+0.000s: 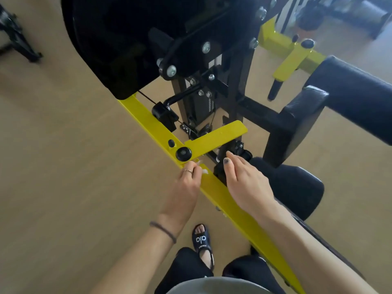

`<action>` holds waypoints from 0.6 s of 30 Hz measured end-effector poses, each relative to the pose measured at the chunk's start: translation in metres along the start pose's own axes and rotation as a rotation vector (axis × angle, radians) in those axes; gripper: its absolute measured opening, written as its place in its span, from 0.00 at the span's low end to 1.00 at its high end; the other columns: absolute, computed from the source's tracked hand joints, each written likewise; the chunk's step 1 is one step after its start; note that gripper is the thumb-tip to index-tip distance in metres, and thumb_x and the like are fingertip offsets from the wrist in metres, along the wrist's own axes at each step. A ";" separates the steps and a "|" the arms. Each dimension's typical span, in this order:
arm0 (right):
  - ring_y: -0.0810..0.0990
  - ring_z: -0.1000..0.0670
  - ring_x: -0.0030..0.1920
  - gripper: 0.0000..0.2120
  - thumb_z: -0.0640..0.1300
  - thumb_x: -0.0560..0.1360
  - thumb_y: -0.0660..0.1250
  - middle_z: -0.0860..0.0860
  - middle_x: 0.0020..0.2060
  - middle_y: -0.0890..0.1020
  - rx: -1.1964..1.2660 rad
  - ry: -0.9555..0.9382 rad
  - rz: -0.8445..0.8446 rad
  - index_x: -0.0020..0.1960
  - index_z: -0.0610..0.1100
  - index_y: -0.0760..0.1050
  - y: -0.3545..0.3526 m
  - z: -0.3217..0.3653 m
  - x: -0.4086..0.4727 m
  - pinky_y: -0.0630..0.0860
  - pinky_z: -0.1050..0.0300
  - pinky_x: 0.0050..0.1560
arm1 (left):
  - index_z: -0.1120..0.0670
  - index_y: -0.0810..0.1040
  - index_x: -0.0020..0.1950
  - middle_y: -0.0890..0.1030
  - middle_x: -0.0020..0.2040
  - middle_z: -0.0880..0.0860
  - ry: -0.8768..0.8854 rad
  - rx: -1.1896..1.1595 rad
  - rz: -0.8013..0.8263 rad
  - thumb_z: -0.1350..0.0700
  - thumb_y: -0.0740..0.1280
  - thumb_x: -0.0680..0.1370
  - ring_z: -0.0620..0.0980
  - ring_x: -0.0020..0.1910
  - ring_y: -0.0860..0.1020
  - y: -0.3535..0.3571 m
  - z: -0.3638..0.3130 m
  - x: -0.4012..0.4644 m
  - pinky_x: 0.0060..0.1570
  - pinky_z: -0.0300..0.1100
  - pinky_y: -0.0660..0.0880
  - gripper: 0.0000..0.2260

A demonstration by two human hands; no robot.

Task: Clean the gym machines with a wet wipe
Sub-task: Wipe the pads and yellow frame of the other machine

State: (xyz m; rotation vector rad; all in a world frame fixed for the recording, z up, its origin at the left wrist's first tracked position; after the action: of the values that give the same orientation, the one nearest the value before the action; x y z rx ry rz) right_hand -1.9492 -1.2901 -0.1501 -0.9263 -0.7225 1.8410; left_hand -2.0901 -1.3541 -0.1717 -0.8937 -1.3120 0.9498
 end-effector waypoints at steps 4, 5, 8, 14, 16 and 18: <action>0.69 0.51 0.74 0.25 0.58 0.85 0.44 0.55 0.76 0.69 -0.022 -0.014 0.003 0.80 0.55 0.59 0.001 -0.003 -0.002 0.68 0.55 0.69 | 0.55 0.75 0.50 0.76 0.51 0.52 -0.112 -0.138 0.065 0.52 0.54 0.86 0.47 0.44 0.80 -0.001 0.005 -0.007 0.43 0.41 0.79 0.13; 0.69 0.51 0.73 0.25 0.58 0.86 0.44 0.55 0.76 0.69 -0.018 -0.018 0.006 0.80 0.55 0.59 0.001 -0.003 -0.003 0.69 0.55 0.68 | 0.55 0.76 0.50 0.76 0.51 0.53 -0.135 -0.195 0.079 0.55 0.57 0.85 0.48 0.44 0.81 0.002 0.007 -0.007 0.43 0.41 0.79 0.10; 0.67 0.51 0.75 0.25 0.58 0.86 0.44 0.54 0.76 0.69 0.043 -0.013 0.044 0.80 0.53 0.61 0.000 -0.003 -0.001 0.66 0.56 0.70 | 0.60 0.80 0.48 0.79 0.46 0.55 -0.234 -0.339 0.020 0.60 0.68 0.80 0.52 0.39 0.81 -0.005 0.023 -0.003 0.40 0.42 0.78 0.03; 0.76 0.53 0.51 0.21 0.52 0.87 0.48 0.46 0.56 0.80 0.522 0.133 0.049 0.67 0.44 0.74 -0.018 -0.012 0.014 0.70 0.56 0.57 | 0.62 0.81 0.52 0.80 0.54 0.55 -0.038 -0.493 -0.192 0.58 0.65 0.84 0.51 0.49 0.82 -0.049 0.008 0.065 0.46 0.40 0.81 0.09; 0.75 0.52 0.46 0.19 0.50 0.87 0.48 0.46 0.49 0.78 0.549 0.158 0.035 0.61 0.43 0.74 -0.023 -0.015 0.022 0.69 0.55 0.51 | 0.61 0.78 0.56 0.78 0.57 0.57 -0.059 -0.407 -0.019 0.54 0.62 0.84 0.53 0.49 0.83 -0.022 0.005 0.092 0.42 0.41 0.81 0.11; 0.78 0.43 0.50 0.19 0.49 0.87 0.49 0.41 0.51 0.80 0.528 0.172 0.018 0.60 0.39 0.74 -0.026 -0.018 0.033 0.72 0.51 0.52 | 0.60 0.75 0.59 0.77 0.61 0.60 -0.099 -0.244 0.171 0.52 0.62 0.83 0.55 0.50 0.84 0.010 0.008 0.101 0.41 0.40 0.80 0.12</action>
State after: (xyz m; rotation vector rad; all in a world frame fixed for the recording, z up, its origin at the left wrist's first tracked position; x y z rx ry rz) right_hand -1.9312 -1.2476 -0.1491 -0.7255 -0.1058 1.8107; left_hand -2.0964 -1.2567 -0.1442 -1.1737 -1.4755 0.9891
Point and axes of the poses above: each hand's wrist, its own x-axis towards the middle knuckle, its own y-axis out of the palm, z = x × y, the point moved 7 cm from there along x, towards the middle knuckle
